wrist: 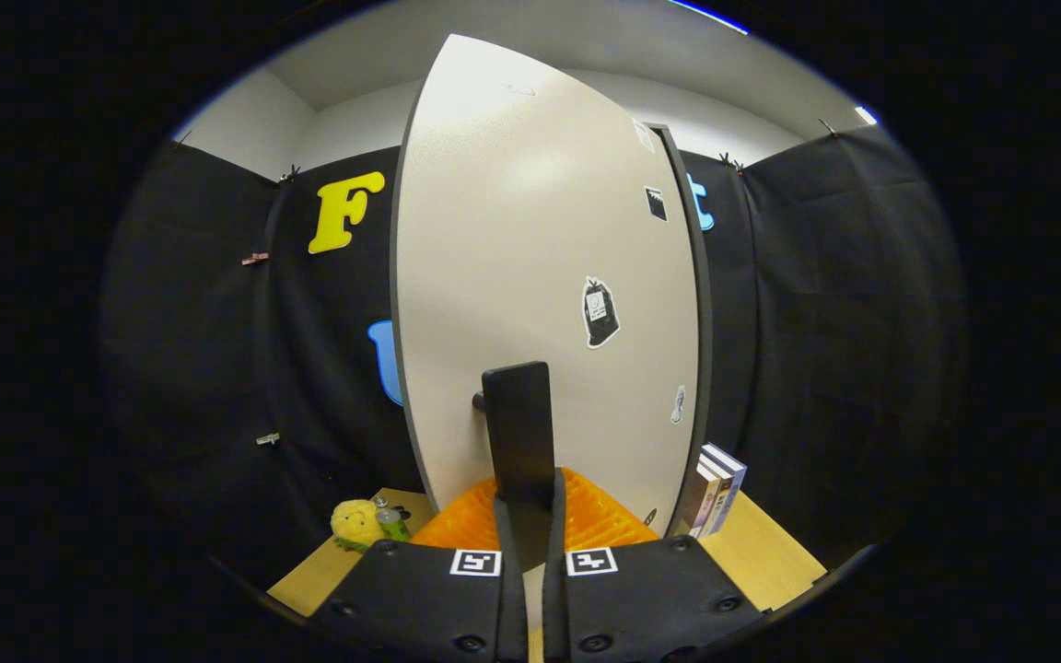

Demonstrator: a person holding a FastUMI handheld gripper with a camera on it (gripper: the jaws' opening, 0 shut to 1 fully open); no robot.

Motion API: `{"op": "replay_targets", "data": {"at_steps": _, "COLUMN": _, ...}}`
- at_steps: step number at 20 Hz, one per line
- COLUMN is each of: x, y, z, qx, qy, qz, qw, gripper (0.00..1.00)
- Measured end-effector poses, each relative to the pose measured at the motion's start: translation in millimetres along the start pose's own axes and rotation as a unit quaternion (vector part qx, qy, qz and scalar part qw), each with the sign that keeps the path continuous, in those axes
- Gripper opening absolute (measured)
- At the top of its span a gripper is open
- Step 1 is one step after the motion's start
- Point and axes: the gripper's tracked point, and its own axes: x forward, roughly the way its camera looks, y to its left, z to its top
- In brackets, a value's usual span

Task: Open the shoe cabinet door, grab the shoes and put them into the shoe cabinet, then close the shoe cabinet door.

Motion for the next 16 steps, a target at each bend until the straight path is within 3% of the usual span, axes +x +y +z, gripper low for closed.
{"op": "replay_targets", "data": {"at_steps": 6, "x": -20.5, "y": -31.5, "z": 4.2, "qx": 0.003, "qy": 0.010, "qz": 0.008, "qw": 1.000, "gripper": 0.11}}
{"op": "replay_targets", "data": {"at_steps": 16, "x": -32.7, "y": -79.4, "z": 10.3, "qx": 0.004, "qy": 0.008, "qz": -0.013, "qw": 1.000, "gripper": 0.10}}
